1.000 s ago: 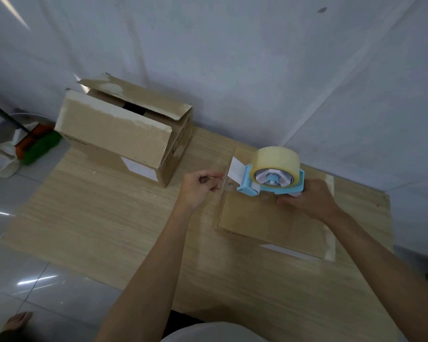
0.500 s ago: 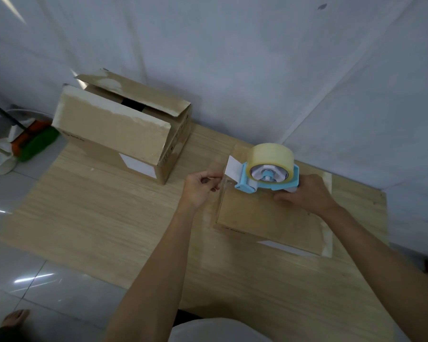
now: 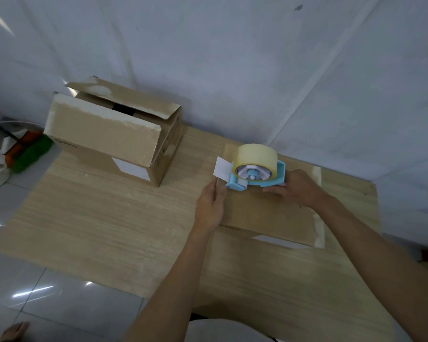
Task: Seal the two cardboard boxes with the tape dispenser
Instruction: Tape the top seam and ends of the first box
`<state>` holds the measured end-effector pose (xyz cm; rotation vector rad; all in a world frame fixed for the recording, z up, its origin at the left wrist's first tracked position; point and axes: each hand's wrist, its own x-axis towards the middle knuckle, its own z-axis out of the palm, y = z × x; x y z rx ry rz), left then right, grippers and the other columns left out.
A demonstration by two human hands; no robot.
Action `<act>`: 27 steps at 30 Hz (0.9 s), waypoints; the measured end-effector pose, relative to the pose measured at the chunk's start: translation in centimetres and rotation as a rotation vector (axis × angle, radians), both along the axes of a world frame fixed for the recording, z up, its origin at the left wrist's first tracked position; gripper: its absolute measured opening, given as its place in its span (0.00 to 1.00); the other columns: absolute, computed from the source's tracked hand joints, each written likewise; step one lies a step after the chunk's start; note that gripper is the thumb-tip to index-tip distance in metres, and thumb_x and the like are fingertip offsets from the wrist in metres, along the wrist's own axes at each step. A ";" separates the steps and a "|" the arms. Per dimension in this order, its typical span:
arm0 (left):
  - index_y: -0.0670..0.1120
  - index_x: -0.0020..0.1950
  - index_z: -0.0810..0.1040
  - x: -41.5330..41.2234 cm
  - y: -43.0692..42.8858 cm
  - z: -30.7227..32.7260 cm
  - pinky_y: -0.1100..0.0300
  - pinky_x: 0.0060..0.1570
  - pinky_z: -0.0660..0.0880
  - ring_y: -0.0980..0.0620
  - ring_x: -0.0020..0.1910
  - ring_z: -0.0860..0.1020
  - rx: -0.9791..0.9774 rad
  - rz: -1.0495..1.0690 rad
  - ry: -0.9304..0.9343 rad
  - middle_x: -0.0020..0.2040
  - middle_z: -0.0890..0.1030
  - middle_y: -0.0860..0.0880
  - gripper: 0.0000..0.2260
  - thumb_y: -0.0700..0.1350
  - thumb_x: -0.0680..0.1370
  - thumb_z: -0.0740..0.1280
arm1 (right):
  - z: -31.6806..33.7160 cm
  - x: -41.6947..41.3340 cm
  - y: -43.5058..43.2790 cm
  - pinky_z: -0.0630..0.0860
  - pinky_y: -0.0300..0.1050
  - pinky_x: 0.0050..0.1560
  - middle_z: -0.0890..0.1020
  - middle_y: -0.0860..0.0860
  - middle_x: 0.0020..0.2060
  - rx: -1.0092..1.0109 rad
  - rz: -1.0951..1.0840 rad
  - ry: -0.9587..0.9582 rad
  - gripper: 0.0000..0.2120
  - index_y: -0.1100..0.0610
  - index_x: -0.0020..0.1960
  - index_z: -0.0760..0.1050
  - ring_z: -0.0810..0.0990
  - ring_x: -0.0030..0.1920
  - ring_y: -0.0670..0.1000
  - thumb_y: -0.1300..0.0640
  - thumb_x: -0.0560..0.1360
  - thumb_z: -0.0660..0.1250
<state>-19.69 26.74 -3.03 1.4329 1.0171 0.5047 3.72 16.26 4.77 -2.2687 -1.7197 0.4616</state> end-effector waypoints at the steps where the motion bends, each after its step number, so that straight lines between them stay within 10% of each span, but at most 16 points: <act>1: 0.56 0.70 0.75 0.2 -0.6 -0.2 0.57 0.59 0.74 0.58 0.59 0.78 0.067 -0.016 0.034 0.60 0.80 0.57 0.18 0.60 0.85 0.55 | 0.0 0.1 0.0 0.74 0.46 0.42 0.88 0.53 0.46 0.011 0.027 -0.024 0.14 0.53 0.55 0.85 0.86 0.46 0.58 0.47 0.73 0.76; 7: 0.55 0.77 0.68 0.8 -1.9 -0.2 0.54 0.55 0.76 0.48 0.59 0.80 0.241 0.026 0.261 0.62 0.83 0.51 0.26 0.66 0.83 0.53 | -0.4 0.4 -0.8 0.73 0.45 0.41 0.87 0.53 0.49 0.079 0.086 -0.029 0.15 0.47 0.57 0.85 0.85 0.47 0.58 0.41 0.77 0.68; 15: 0.52 0.72 0.74 1.2 -2.0 -0.7 0.52 0.58 0.75 0.43 0.61 0.80 0.288 0.079 0.287 0.60 0.83 0.48 0.24 0.63 0.83 0.54 | -0.3 0.5 -0.5 0.74 0.47 0.41 0.87 0.54 0.45 0.059 0.013 0.030 0.47 0.50 0.57 0.81 0.84 0.45 0.56 0.15 0.65 0.46; 27: 0.52 0.68 0.79 1.4 -1.7 -1.5 0.51 0.62 0.75 0.46 0.60 0.80 0.319 0.148 0.333 0.60 0.84 0.48 0.22 0.61 0.82 0.58 | -0.6 5.0 -4.5 0.78 0.51 0.47 0.86 0.58 0.49 0.000 0.109 -0.162 0.30 0.52 0.64 0.78 0.84 0.49 0.61 0.31 0.75 0.63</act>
